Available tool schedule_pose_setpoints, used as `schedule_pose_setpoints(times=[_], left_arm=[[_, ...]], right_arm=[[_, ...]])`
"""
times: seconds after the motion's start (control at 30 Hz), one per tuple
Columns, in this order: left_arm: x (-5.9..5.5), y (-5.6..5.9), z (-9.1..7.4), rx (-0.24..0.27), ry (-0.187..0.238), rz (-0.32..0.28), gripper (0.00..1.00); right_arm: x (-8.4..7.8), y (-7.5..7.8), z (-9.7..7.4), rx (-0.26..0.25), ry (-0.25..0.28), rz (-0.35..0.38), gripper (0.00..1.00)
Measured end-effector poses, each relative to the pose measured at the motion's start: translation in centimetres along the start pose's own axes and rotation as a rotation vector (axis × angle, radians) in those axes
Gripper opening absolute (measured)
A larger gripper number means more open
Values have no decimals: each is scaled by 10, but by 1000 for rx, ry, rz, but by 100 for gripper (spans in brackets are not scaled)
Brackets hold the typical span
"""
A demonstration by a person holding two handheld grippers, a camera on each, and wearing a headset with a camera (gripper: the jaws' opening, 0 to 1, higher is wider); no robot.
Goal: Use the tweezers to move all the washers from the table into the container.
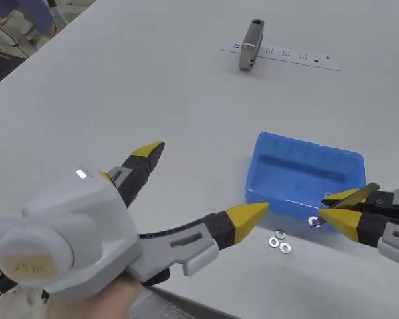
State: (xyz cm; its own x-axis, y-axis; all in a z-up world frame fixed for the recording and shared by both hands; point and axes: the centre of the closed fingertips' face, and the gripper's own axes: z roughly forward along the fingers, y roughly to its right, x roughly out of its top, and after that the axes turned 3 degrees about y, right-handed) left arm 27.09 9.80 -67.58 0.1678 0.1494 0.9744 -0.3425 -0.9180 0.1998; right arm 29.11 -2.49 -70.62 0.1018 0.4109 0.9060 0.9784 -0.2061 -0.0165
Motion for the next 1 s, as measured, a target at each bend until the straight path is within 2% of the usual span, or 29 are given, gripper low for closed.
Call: schedule_pose_setpoints(times=[0.07, 0.17, 0.27, 0.43, 0.6, 0.73, 0.87, 1.0], left_arm=[[0, 0, 0, 1, 1, 0, 97], [1, -1, 0, 4, 4, -3, 97], [1, -1, 0, 4, 3, -6, 97], [0, -1, 0, 4, 0, -3, 96], [-1, -3, 0, 7, -2, -5, 96], [-1, -3, 1, 7, -6, -6, 96], [-3, -3, 1, 6, -14, -3, 96], [-4, -3, 1, 6, -20, -4, 95]], right_arm=[[5, 13, -1, -46, 24, 33, 3], [4, 31, 1, -93, 31, 56, 3], [-1, 53, 6, -151, 18, 113, 3], [-15, 78, 17, -208, -4, 190, 3], [-28, 87, 29, -215, -33, 243, 3], [-40, 88, 39, -205, -57, 283, 3], [-49, 91, 41, -220, -83, 295, 3], [-49, 91, 42, -221, -76, 322, 3]])
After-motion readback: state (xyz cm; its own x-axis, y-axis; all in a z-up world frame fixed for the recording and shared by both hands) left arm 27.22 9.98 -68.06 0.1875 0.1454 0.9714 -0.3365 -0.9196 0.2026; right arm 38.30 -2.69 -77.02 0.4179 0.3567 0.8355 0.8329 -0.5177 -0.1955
